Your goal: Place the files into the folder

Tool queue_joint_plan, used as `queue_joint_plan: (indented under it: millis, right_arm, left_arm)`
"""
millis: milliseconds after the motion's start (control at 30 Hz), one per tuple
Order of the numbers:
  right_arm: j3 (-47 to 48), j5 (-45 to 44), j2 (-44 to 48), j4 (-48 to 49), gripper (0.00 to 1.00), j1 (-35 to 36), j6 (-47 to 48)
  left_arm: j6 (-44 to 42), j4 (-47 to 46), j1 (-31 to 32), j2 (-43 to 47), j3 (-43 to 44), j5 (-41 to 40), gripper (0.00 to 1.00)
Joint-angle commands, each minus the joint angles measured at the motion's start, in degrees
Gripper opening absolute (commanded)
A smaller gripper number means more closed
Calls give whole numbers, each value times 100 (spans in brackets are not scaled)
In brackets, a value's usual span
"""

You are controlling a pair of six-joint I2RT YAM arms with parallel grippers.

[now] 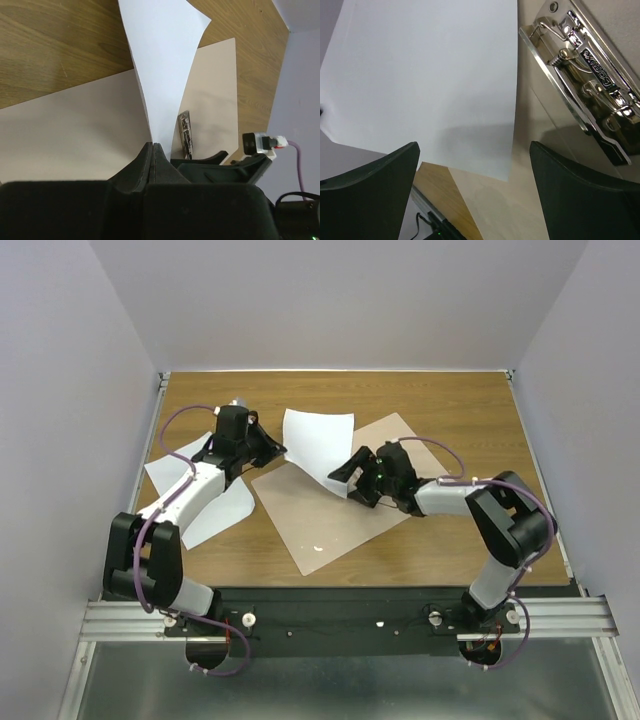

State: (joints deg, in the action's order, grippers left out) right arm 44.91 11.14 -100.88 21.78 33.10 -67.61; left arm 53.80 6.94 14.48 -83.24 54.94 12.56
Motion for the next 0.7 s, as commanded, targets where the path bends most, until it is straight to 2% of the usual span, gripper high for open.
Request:
queue_joint_plan:
  millis: [0,67,100,133,200,267,300,400,667]
  right_arm:
    - [115,-1313,1033,-850,100,178,1544]
    - [211,-1648,1473,-1210,100,258,2092]
    - [299,-1685,1562,-1211,100,389,2860]
    - [326,-1711,1632,-1220,100,433,3138]
    - [404,-1283,1721,-1036,100,565,4188]
    - [414,-851,1730,-755,100,740,4842]
    - [388,-893,1730,-589,100,1046,5507]
    - [440,-1306,1634,-140,100,1566,6581]
    - [1108,-2053,746,493,100,1691,7534]
  left_arm:
    - [-98,308,46,317,254,-613,0]
    - [-124,387,46,335,316,-640,0]
    - [-142,387,64,352,368,-640,0]
    - [-151,413,98,344,395,-640,0]
    - [-142,449,151,326,482,-702,0]
    - [-133,589,256,317,570,-772,0]
    - [-116,650,292,317,666,-816,0]
    - [-37,782,441,387,790,-930,0]
    - [209,1063,872,634,940,-1394,0]
